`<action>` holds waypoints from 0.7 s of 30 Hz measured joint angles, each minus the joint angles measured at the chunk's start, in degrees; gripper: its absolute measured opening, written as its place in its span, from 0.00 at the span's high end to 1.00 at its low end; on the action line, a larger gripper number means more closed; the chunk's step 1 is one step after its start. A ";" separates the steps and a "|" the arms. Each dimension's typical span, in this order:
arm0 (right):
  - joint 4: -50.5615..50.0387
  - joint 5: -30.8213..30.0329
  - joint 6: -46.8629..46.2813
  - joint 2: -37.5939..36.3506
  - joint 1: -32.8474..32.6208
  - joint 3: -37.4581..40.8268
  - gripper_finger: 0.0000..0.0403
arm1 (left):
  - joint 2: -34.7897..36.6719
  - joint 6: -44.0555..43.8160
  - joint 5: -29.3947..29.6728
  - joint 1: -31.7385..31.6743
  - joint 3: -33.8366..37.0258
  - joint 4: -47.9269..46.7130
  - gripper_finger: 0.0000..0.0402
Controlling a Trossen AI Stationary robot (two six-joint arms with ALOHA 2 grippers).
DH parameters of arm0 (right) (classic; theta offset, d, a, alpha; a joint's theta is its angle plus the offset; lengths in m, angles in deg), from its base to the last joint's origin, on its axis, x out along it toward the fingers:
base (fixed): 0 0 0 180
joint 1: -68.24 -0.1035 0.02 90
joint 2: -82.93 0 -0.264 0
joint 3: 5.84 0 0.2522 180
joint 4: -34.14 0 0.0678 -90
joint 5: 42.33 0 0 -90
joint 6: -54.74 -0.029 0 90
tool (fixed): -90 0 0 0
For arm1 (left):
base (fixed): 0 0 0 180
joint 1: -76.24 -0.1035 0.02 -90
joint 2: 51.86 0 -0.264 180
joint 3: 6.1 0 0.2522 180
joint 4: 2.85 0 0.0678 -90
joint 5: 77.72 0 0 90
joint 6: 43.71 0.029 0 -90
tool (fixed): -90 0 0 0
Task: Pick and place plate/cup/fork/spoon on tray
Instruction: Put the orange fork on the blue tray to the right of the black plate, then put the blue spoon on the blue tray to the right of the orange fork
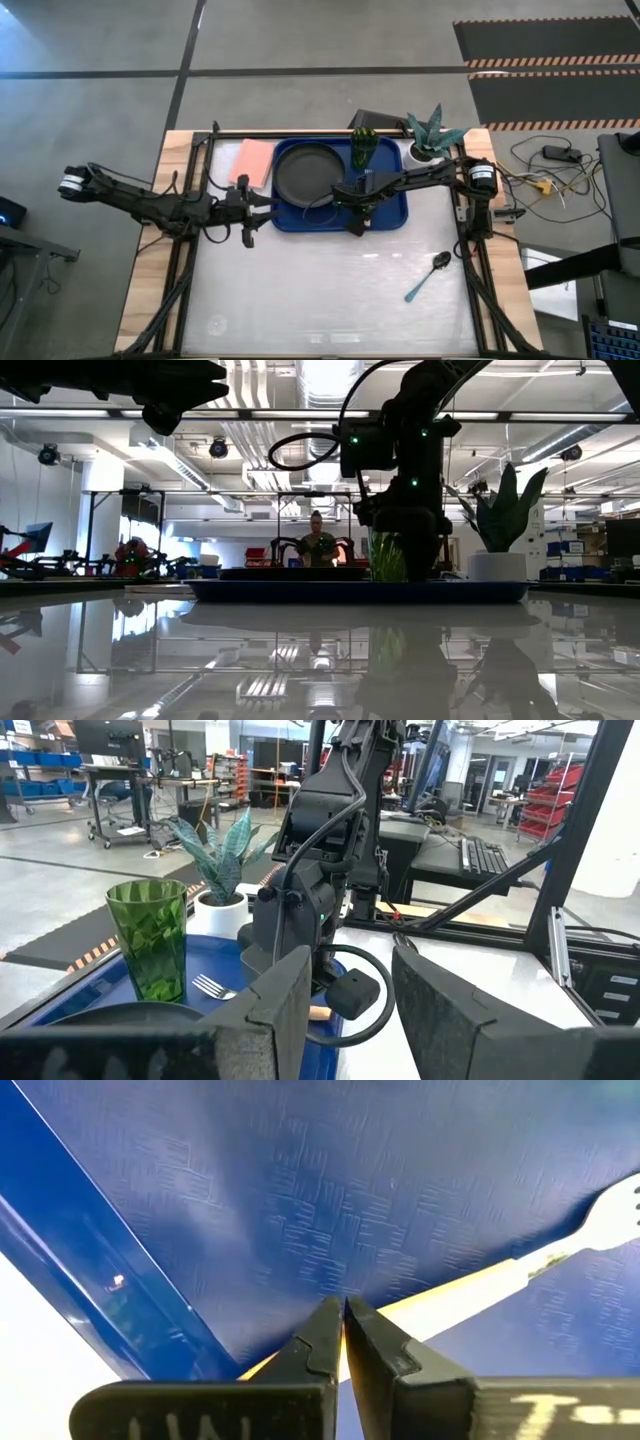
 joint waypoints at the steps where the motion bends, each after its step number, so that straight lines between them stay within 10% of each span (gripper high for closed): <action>1: -0.10 0.00 0.00 -0.13 0.00 0.02 0.98 | -0.03 0.00 -0.01 0.01 0.00 0.00 0.69; 10: -5.61 0.88 -7.51 -6.24 -1.60 0.04 0.98 | -0.02 -0.38 0.02 0.03 0.07 -0.83 0.69; 21: -10.53 8.84 -45.20 -21.06 -14.65 0.17 0.98 | 0.07 0.34 0.02 0.03 0.02 -0.89 0.69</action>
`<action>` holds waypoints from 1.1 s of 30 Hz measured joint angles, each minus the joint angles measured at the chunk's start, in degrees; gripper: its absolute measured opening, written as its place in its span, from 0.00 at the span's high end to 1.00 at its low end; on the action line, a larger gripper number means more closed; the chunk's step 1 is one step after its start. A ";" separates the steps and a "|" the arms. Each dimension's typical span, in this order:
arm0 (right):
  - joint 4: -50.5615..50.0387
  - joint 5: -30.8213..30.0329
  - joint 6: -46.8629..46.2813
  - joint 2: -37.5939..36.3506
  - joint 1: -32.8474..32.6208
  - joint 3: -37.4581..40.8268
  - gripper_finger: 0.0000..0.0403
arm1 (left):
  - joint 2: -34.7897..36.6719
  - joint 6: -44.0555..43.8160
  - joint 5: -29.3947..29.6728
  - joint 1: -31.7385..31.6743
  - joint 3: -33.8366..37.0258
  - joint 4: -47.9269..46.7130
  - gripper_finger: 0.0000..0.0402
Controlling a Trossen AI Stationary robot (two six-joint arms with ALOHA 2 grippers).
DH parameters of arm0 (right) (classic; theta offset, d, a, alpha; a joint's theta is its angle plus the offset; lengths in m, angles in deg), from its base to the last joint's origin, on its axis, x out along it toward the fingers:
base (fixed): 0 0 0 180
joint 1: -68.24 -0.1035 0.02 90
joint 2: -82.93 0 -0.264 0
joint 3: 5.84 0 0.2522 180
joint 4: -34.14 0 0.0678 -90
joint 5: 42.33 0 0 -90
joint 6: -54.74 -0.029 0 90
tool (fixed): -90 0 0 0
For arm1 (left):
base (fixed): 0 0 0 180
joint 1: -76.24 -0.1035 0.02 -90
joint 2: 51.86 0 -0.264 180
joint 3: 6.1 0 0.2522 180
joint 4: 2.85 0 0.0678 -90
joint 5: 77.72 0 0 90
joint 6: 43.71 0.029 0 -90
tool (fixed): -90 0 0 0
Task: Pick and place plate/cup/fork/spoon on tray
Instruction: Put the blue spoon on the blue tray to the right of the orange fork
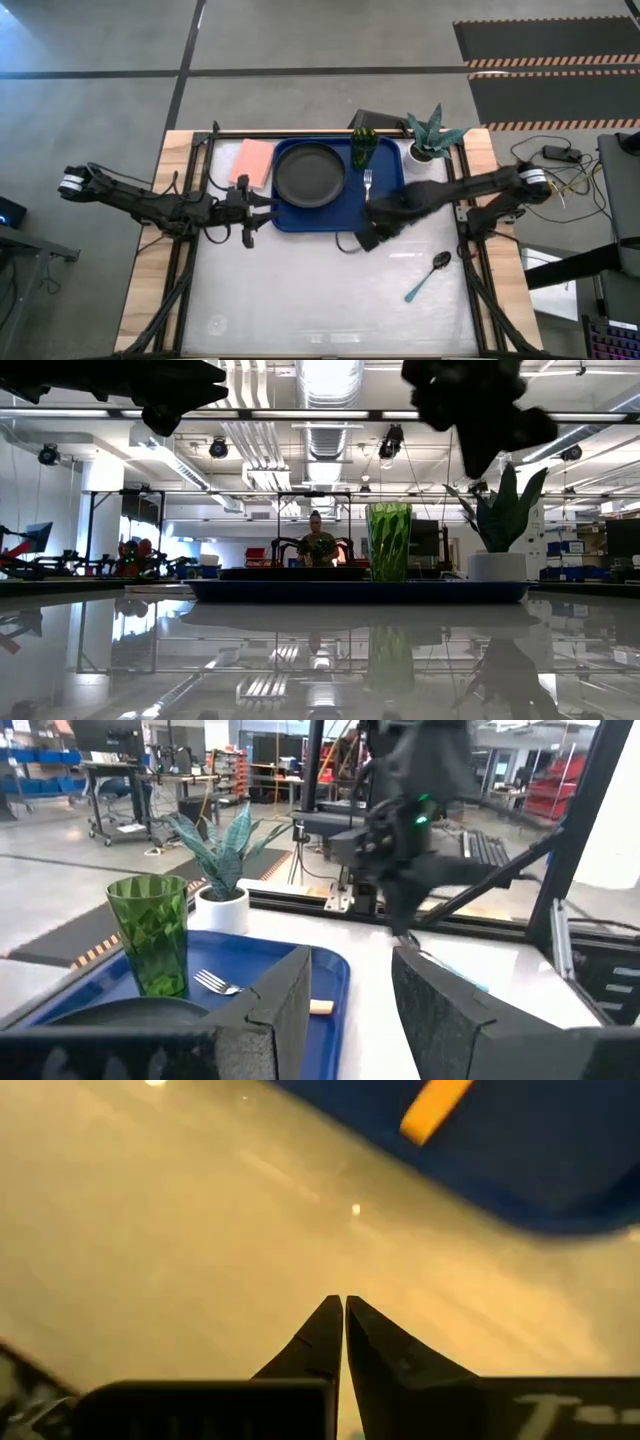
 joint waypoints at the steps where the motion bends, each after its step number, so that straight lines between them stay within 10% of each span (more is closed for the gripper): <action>1: 0.03 -0.24 -3.00 -0.66 -1.73 0.28 0.98 | 0.00 0.56 0.00 0.00 -0.02 0.05 0.69; 22: 4.96 0.21 -62.94 -14.05 -26.39 23.14 0.98 | 2.84 12.34 0.09 0.00 -0.24 -0.41 0.69; 33: 9.01 -0.43 -71.62 -16.33 -29.04 31.70 0.90 | 2.29 12.19 0.11 0.00 -0.06 -0.44 0.69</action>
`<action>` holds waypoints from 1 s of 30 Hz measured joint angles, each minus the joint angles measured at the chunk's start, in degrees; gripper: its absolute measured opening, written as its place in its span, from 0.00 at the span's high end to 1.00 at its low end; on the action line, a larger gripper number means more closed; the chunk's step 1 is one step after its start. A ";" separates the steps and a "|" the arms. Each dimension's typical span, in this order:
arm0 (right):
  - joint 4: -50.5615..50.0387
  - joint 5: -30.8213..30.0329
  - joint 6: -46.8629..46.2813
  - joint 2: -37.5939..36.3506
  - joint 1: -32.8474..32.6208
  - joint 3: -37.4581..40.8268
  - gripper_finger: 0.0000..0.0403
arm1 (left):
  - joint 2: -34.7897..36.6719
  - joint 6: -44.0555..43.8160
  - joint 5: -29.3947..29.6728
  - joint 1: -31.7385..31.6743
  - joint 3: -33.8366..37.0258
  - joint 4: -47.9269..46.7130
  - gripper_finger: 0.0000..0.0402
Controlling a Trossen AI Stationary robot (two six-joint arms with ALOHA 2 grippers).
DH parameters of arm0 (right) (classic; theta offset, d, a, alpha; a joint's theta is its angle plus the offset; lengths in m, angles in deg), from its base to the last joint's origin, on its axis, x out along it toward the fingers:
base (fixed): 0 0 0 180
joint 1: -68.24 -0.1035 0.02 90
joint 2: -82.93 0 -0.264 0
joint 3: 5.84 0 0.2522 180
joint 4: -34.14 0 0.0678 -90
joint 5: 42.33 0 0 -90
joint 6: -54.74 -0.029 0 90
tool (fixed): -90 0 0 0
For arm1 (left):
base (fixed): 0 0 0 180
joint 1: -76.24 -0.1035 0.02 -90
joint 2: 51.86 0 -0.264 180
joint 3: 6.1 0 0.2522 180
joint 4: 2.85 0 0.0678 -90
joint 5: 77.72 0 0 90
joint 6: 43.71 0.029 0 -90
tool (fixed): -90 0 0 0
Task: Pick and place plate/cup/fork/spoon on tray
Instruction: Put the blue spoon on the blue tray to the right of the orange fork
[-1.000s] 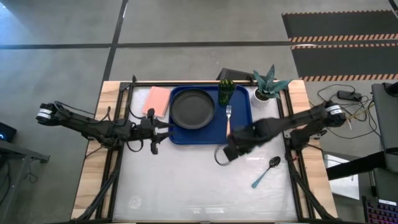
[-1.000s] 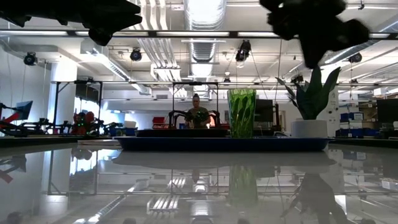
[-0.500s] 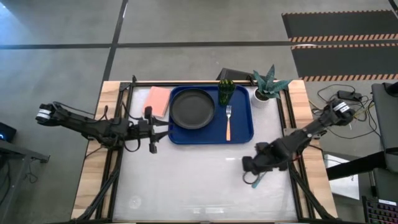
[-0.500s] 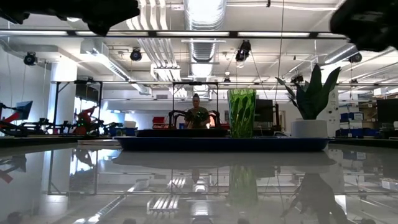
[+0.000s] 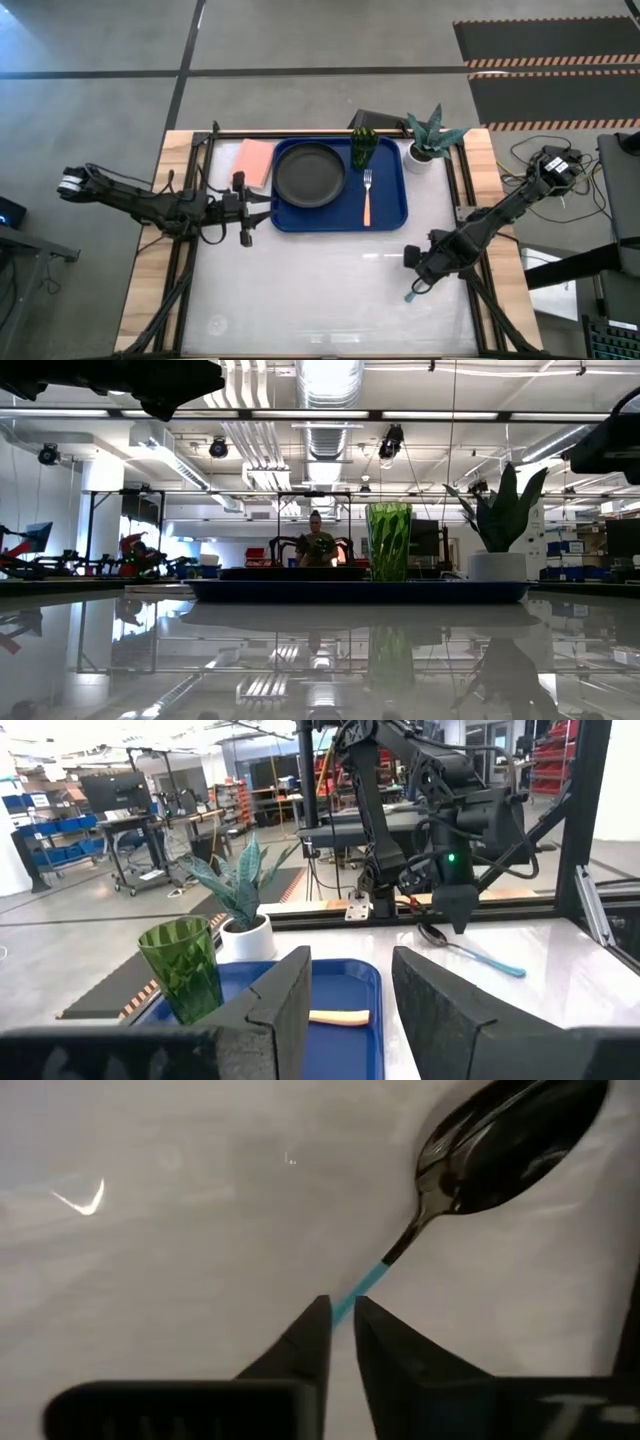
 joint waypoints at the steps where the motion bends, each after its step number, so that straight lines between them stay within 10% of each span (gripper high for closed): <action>1: 0.80 0.17 0.34 0.29 -0.02 0.30 0.88 | -0.02 -0.22 0.00 0.00 0.07 -0.07 0.69; 16: 1.67 3.12 -1.10 9.35 -2.73 1.77 0.50 | -0.44 -0.48 0.00 0.00 0.41 0.02 0.69; 30: 5.56 -0.89 1.65 15.55 -2.99 1.56 0.81 | -0.43 -0.56 0.00 0.00 0.41 0.07 0.69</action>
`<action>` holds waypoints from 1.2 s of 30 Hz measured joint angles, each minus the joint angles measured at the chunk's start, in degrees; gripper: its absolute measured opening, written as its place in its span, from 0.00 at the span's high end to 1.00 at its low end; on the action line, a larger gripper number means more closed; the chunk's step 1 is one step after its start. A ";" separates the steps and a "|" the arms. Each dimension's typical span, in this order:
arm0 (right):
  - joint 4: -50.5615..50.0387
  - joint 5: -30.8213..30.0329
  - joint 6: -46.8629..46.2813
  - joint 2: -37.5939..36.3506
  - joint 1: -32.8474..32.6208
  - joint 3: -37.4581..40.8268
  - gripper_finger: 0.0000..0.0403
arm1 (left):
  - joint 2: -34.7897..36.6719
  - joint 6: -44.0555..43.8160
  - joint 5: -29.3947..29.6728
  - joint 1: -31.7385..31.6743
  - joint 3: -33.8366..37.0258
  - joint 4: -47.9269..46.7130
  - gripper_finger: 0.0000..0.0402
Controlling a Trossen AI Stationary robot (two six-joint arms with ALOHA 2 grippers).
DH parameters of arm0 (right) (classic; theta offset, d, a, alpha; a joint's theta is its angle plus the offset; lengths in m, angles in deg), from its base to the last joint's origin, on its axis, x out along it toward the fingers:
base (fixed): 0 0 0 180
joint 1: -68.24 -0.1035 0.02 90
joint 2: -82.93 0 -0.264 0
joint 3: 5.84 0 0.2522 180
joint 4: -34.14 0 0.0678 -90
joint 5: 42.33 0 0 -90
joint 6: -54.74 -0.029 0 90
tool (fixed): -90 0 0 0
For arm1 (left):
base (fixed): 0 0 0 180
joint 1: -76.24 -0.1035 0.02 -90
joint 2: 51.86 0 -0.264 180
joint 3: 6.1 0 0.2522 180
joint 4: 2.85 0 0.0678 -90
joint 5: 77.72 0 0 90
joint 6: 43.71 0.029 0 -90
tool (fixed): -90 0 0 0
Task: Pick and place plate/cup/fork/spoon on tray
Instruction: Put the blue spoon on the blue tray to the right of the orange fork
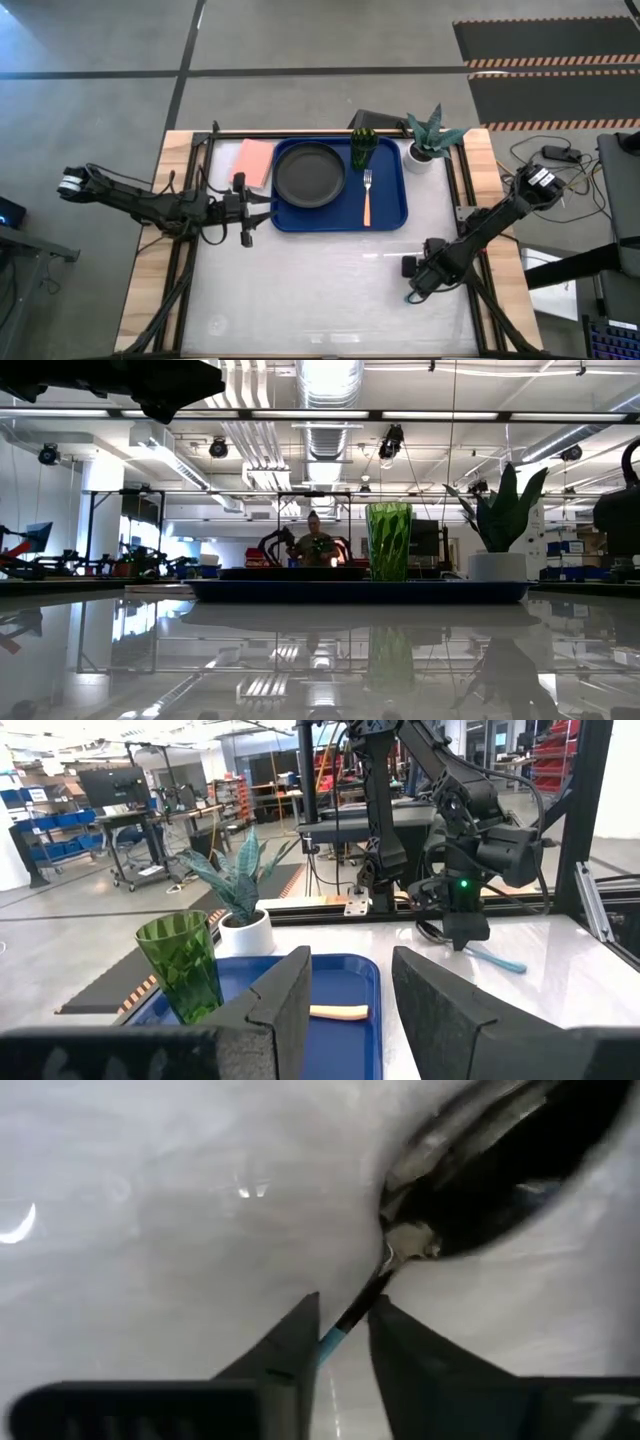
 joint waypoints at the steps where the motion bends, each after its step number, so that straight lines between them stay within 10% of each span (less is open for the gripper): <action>1: 0.10 -0.02 0.23 0.03 0.00 -0.01 0.84 | -0.01 -0.01 0.00 0.00 0.00 0.01 0.69; 21: -5.42 -1.58 8.11 -6.90 0.15 -7.49 0.98 | 0.10 0.10 0.01 0.00 0.00 0.59 0.69; 36: -20.60 -19.78 32.79 -8.28 9.81 -26.92 0.97 | -0.08 0.12 0.02 0.00 0.00 1.65 0.69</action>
